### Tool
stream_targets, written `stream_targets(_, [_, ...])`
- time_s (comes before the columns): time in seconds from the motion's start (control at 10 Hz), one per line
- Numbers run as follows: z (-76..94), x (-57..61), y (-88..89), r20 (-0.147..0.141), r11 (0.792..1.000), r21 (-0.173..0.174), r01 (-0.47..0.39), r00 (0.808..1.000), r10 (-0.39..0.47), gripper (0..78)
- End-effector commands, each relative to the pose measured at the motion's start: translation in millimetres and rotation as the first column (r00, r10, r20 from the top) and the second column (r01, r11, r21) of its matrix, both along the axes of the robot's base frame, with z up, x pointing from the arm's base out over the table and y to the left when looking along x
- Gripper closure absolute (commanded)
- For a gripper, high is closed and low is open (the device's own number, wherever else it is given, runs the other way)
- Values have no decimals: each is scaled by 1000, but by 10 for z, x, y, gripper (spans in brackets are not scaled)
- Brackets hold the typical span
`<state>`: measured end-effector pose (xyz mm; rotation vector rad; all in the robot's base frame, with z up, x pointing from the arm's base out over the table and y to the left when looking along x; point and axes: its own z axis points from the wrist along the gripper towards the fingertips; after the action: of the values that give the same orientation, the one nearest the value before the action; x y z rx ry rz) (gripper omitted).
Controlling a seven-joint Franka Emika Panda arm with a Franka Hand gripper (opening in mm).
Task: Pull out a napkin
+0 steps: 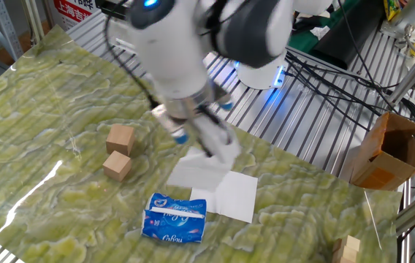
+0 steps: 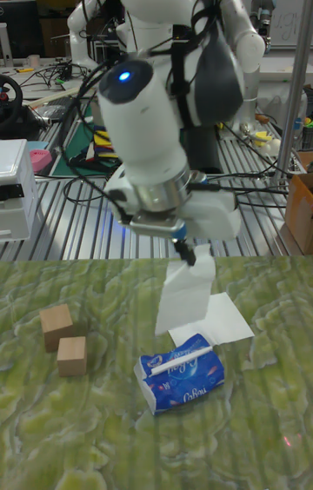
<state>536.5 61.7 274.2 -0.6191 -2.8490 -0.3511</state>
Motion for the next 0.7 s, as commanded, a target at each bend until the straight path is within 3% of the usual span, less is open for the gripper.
stream_targets(0.1, [173,-202,373,28,996,-50,-74,997,75,763])
stream_targets(0.3, [124,-181,582,21,972,-196,-127,991,134,763])
stream_targets(0.5, [30,-180,701,11,957,-249,-149,988,157,763])
stream_targets(0.7, [-55,-196,785,8,955,-261,-143,989,150,763])
